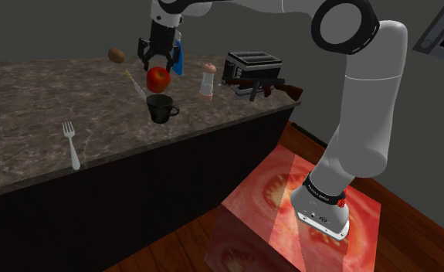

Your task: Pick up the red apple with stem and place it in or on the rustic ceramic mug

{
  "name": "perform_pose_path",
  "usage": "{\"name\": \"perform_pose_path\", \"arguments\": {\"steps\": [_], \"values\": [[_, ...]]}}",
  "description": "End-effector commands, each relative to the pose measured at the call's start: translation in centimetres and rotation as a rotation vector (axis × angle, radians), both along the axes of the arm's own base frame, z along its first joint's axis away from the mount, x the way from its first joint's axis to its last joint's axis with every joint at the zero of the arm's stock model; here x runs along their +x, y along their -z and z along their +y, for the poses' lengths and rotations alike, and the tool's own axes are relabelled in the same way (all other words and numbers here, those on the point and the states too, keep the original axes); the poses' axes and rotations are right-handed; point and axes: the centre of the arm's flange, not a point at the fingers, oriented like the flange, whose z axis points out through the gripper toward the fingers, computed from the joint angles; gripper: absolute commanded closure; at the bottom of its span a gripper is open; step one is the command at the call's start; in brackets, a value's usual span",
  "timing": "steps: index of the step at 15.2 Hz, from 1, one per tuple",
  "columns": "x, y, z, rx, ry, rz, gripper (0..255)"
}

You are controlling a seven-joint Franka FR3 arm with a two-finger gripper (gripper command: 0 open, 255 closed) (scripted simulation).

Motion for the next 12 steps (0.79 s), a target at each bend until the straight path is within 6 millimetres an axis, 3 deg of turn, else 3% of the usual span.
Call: {"name": "perform_pose_path", "arguments": {"steps": [1, 4, 12], "values": [[0.0, 1.0, 0.0, 0.000, 0.000, -0.001, 255], [0.0, 2.4, 0.0, 0.000, 0.000, -0.001, 255], [0.0, 2.4, 0.0, 0.000, 0.000, -0.001, 255]]}}
